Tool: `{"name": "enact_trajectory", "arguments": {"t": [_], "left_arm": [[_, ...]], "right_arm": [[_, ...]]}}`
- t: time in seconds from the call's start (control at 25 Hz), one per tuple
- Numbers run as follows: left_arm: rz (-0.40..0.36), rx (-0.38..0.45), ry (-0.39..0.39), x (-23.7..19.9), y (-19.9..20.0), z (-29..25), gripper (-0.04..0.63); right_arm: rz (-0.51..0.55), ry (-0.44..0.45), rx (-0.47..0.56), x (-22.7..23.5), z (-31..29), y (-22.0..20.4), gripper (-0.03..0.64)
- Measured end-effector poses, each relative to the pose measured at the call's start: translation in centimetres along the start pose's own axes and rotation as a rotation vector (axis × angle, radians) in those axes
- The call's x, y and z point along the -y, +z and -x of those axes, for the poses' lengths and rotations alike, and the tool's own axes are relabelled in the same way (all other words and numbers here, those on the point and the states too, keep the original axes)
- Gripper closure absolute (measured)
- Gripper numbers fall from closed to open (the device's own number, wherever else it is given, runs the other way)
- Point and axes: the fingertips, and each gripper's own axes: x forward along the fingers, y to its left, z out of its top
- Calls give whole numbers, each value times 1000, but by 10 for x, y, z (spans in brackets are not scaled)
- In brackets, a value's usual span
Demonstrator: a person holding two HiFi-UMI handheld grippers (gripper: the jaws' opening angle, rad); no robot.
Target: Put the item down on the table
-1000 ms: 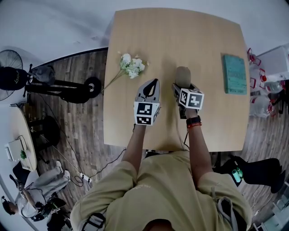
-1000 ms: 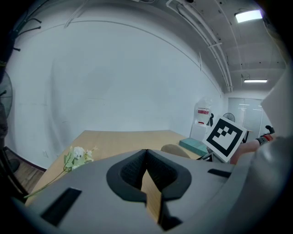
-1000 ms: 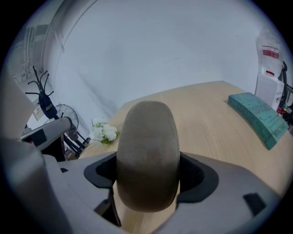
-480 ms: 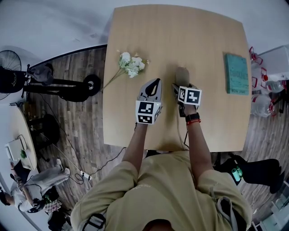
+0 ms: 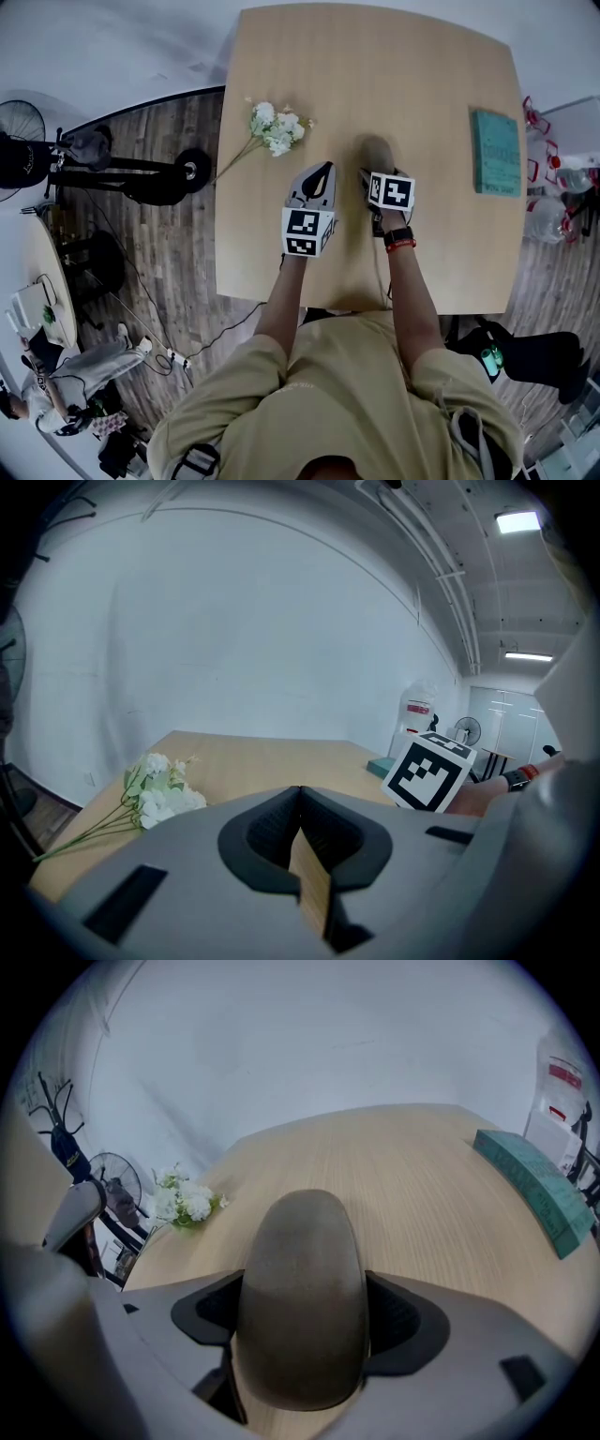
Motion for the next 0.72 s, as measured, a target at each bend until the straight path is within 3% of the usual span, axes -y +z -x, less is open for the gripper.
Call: {"name": "enact_trajectory", "arguments": {"t": [0.44,0.72], "left_arm": [[2,15,3,-1,6,17,572],[-12,33,12,5,14,39,572]], "right_arm": [[19,-13,39,-5,16,4,209],[41,-1,131,-14,55,12,219]]}}
